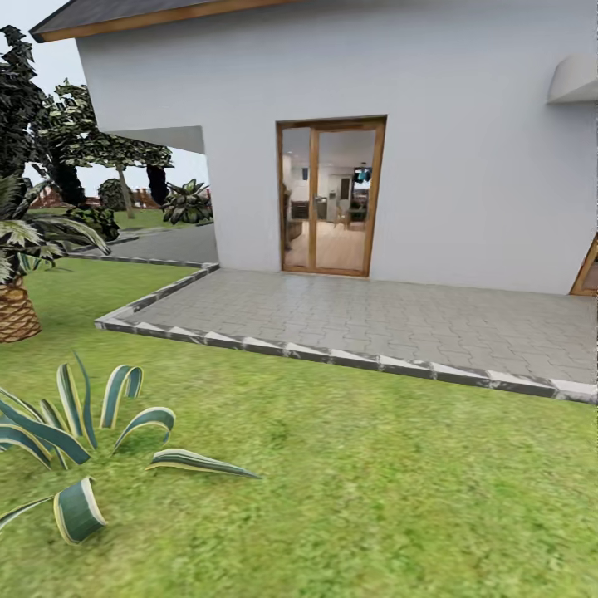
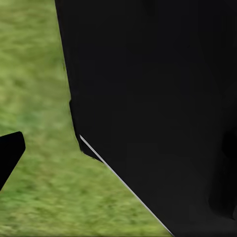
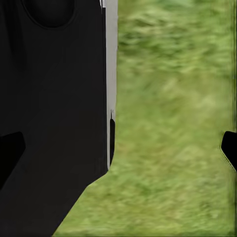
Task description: Take the three Easter eggs out of the wicker basket on the lawn in the garden, then place them on the lawn next to a single tree (choose any tree) so that all three eggs are next to the same tree and none are left in the basket.
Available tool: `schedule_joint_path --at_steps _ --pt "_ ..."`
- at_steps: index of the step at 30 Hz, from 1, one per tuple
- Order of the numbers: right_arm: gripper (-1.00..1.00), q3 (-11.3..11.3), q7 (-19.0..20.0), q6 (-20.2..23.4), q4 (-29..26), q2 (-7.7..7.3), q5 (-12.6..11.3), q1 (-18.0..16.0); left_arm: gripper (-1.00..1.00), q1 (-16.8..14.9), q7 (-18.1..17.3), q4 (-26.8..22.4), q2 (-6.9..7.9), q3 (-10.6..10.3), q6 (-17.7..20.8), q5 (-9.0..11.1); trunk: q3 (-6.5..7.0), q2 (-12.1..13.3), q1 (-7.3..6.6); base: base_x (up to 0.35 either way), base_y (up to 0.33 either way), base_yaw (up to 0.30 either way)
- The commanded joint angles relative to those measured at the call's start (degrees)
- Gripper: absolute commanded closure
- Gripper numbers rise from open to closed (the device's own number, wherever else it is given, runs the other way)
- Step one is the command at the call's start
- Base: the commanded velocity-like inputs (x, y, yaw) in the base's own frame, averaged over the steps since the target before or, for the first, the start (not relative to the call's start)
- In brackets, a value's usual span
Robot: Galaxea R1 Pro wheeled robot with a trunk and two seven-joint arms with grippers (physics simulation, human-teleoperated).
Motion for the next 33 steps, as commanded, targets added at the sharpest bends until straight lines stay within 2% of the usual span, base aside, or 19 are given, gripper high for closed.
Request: schedule_joint_path --at_steps 1,14,24,33 --pt "-1.0 0.0 -0.1 0.0 0.0 0.0 0.1 0.0 -1.0 0.0 -0.1 -0.1 0.02 0.0 0.0 -0.3 -0.03 0.0 0.0 0.0 -0.3 0.0" --pt "-1.0 -0.1 0.1 0.0 0.0 -0.01 -0.3 0.0 -1.0 0.0 -0.1 -0.1 0.02 0.0 0.0 -0.3 -0.03 0.0 0.0 0.044 -0.276 0.0" --pt "-1.0 0.0 0.0 -0.1 0.0 0.0 -0.2 0.0 -1.0 0.0 -0.2 -0.2 0.02 0.1 0.1 -0.3 -0.03 0.0 0.0 0.271 -0.144 0.0" --pt "-1.0 -0.1 0.0 -0.1 0.0 0.01 -0.4 0.0 -1.0 0.0 -0.1 -0.2 0.02 0.1 0.1 -0.3 -0.29 0.0 0.0 0.313 -0.147 -0.249"
